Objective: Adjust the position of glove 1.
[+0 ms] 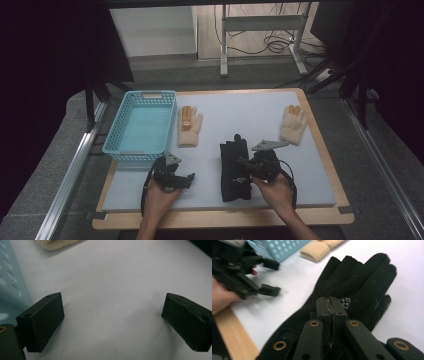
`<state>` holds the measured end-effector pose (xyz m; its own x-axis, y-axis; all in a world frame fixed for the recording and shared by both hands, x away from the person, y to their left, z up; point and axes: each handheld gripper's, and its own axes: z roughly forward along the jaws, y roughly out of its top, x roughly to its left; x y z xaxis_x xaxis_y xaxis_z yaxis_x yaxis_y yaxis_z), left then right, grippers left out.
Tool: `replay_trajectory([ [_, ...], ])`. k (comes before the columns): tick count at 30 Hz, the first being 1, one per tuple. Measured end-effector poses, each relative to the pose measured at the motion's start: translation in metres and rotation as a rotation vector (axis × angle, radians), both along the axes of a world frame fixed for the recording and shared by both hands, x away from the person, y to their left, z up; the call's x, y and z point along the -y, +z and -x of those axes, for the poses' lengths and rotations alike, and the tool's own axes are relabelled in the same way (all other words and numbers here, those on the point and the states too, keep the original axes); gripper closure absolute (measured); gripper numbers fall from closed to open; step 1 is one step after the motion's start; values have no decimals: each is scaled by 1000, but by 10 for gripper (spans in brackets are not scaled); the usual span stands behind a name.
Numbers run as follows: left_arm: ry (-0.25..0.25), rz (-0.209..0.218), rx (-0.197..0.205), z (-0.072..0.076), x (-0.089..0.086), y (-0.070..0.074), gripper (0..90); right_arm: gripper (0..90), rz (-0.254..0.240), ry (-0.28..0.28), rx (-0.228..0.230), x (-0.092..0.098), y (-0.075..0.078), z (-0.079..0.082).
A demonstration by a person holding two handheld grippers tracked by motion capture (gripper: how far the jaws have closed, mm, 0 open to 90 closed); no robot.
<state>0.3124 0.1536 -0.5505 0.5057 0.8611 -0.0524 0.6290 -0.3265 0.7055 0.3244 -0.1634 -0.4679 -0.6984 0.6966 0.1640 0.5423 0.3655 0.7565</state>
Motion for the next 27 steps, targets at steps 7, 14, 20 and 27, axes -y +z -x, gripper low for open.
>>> replay_trajectory([
  [7,0,-2,-1,0,0,0,47,852,33,-31,4,-3,-27,-1],
  [14,0,-2,-1,0,0,0,47,598,66,-4,8,-4,-31,-3],
  [20,0,-2,-3,0,0,0,47,554,48,6,53,14,-15,-8],
  [27,2,0,-4,0,0,0,48,818,77,44,27,50,-26,-9],
])
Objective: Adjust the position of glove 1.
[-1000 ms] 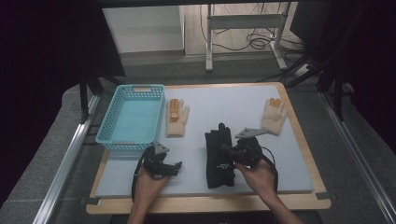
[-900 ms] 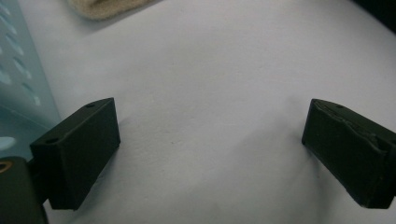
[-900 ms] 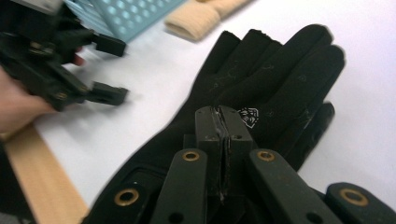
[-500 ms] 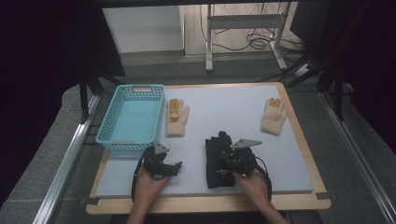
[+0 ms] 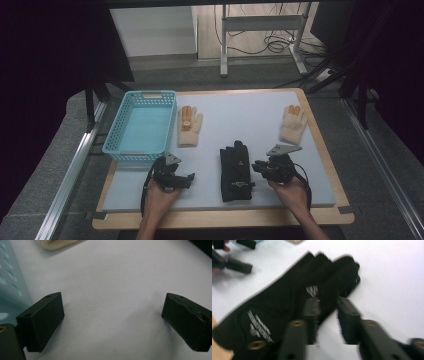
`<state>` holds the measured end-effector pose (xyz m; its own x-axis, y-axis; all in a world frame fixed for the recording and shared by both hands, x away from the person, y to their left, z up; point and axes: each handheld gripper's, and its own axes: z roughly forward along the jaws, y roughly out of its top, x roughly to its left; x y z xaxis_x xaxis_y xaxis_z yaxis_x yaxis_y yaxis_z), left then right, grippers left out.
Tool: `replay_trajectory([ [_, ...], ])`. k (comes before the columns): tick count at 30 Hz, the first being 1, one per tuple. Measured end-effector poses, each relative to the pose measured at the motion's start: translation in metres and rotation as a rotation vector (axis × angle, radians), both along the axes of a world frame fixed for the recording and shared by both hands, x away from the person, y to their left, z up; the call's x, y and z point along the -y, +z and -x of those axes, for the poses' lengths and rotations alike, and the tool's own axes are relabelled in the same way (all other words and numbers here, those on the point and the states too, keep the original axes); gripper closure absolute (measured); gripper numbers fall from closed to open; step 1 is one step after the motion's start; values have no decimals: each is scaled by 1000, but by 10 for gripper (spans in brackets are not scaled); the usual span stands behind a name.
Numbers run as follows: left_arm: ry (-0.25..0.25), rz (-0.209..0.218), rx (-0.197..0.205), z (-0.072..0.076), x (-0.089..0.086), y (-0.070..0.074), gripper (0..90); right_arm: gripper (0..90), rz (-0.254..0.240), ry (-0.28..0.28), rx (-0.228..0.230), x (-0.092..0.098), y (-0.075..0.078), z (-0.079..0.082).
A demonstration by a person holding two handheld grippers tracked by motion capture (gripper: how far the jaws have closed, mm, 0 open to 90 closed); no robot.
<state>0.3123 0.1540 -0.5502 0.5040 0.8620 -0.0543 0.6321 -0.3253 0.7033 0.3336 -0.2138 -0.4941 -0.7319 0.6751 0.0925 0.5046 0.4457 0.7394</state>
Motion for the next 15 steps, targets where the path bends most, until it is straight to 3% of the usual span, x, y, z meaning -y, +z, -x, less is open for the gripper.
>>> replay_trajectory([
  [8,16,3,-8,2,-2,1,48,864,28,66,-60,-7,-29,11],
  [10,17,-5,-7,4,-4,1,42,864,37,73,-44,-11,-32,15],
  [15,1,-7,-3,8,-14,0,47,864,26,101,-54,-19,-33,18],
])
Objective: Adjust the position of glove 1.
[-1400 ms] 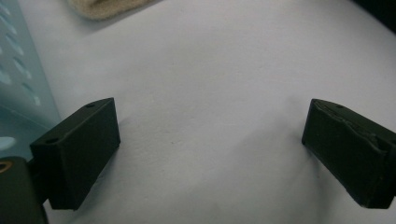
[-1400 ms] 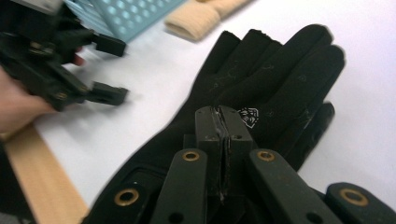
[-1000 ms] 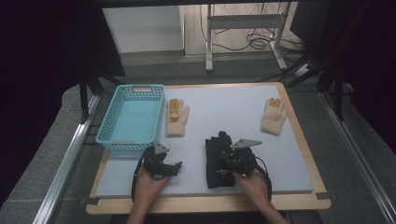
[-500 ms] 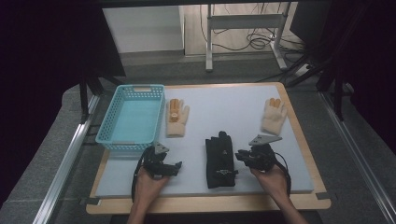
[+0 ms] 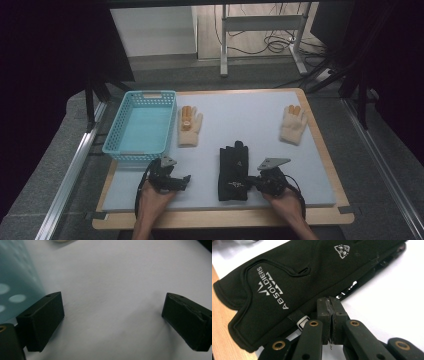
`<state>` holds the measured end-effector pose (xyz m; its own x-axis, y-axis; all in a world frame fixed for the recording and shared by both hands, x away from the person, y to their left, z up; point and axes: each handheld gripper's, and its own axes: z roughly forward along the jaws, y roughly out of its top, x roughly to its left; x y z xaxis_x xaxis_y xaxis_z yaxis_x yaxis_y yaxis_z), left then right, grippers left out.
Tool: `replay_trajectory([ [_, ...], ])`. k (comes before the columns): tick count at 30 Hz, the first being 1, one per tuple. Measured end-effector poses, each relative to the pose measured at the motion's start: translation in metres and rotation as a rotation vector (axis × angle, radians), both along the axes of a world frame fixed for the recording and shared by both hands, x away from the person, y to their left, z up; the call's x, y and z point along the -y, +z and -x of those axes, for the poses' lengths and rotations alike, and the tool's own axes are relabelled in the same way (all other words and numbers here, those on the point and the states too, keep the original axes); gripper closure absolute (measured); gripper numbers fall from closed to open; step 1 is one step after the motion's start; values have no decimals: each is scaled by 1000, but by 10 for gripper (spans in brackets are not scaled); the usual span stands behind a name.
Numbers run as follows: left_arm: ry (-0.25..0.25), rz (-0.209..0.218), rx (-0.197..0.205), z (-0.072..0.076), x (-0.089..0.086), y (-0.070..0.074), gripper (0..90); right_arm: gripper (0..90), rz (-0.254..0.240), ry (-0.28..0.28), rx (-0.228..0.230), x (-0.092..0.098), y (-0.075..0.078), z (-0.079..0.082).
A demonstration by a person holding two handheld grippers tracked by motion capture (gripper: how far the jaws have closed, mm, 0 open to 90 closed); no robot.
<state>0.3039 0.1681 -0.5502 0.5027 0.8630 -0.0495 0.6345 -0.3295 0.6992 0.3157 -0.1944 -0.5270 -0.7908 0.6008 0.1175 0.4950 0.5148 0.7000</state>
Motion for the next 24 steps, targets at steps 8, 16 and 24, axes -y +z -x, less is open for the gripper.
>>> replay_trajectory([
  [8,-24,-1,3,3,-9,0,68,860,-23,40,-6,-19,-3,-2],
  [16,-24,0,1,2,-9,0,66,857,-17,68,16,-49,-5,-8],
  [24,-23,0,3,3,-9,-1,64,837,3,96,48,-79,-6,-16],
])
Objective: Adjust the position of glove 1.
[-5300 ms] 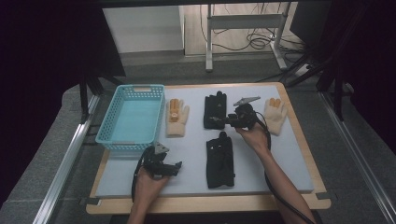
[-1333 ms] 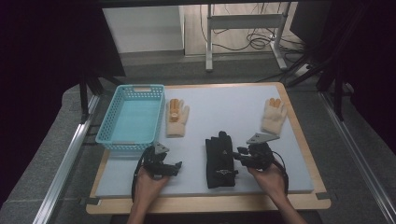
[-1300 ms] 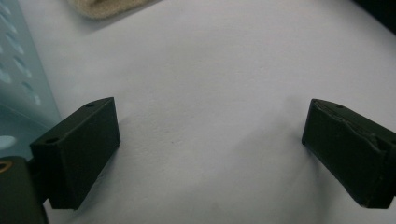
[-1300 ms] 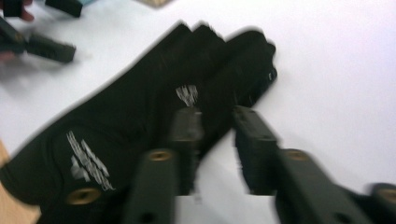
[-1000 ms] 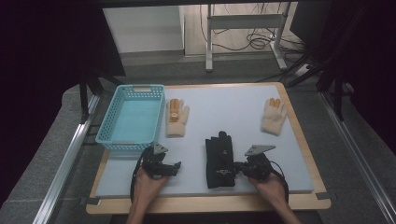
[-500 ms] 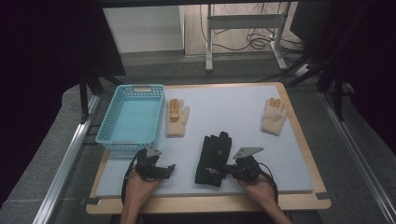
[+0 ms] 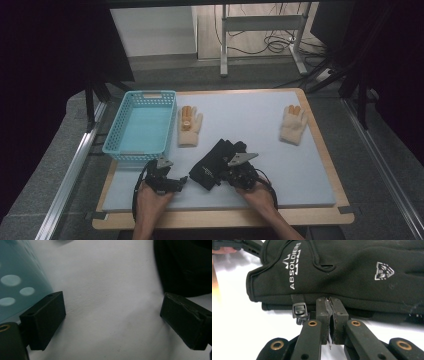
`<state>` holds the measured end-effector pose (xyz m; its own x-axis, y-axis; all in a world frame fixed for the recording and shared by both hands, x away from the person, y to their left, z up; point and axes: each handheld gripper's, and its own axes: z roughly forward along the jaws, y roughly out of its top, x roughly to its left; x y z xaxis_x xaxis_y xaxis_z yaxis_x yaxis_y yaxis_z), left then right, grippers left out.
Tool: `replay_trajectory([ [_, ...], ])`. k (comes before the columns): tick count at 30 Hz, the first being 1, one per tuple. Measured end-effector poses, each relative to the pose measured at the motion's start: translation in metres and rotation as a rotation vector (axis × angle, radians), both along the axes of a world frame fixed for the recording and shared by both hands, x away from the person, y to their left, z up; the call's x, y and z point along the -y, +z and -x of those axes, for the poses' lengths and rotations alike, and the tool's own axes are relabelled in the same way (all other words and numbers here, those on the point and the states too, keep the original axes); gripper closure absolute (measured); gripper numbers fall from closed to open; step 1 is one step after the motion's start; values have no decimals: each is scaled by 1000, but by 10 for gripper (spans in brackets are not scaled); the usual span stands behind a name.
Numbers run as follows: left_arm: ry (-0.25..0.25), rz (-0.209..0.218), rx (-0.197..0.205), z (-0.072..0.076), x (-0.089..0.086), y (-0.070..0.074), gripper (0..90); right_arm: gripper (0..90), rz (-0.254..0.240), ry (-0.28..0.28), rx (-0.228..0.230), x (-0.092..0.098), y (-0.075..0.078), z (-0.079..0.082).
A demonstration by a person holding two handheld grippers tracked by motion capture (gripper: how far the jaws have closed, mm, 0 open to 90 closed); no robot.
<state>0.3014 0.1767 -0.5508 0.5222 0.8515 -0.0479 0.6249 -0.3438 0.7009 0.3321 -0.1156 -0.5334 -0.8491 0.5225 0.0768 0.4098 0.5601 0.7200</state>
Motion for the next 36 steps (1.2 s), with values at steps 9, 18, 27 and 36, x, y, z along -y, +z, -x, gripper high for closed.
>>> replay_trajectory([
  [9,-1,9,-2,0,-1,0,64,682,8,-28,61,20,17,2],
  [18,-1,10,-5,0,-1,0,64,433,14,-186,110,82,30,-9],
  [27,-9,14,-8,0,-1,0,52,254,36,-363,114,147,23,-22],
  [36,-63,61,-17,8,-1,13,31,189,78,-420,102,162,5,-26],
])
